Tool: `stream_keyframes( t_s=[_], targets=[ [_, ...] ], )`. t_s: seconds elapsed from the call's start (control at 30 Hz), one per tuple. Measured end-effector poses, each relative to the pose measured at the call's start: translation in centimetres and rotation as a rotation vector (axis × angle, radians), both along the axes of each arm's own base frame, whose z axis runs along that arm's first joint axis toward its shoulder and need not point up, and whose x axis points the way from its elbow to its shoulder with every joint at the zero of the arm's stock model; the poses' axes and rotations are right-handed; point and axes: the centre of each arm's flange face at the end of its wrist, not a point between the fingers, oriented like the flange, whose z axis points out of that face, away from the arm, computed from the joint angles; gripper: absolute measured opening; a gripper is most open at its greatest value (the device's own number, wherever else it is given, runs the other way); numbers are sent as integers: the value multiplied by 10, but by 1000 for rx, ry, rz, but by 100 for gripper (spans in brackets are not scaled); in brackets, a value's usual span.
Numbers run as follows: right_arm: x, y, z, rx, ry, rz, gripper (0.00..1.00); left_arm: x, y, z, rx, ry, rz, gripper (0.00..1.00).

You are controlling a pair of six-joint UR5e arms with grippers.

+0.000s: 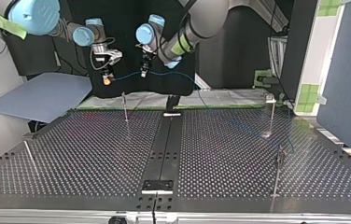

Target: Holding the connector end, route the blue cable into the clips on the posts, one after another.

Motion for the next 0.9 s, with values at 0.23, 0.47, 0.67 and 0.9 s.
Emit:
stream_keyframes(
  t_s=[0.23,0.47,0.67,0.9],
  targets=[
    [-10,-9,1,-1,-5,-22,0,5,-13,-13,-46,-23,33,0],
    [-16,-17,2,9,-7,-40,0,24,-34,7,-126,-84,71,0],
    [-21,-28,4,12,-8,-53,0,34,-44,21,-167,-121,101,0],
    [-32,-41,6,24,-7,-86,0,39,-47,25,-176,-129,102,0]
  ],
)
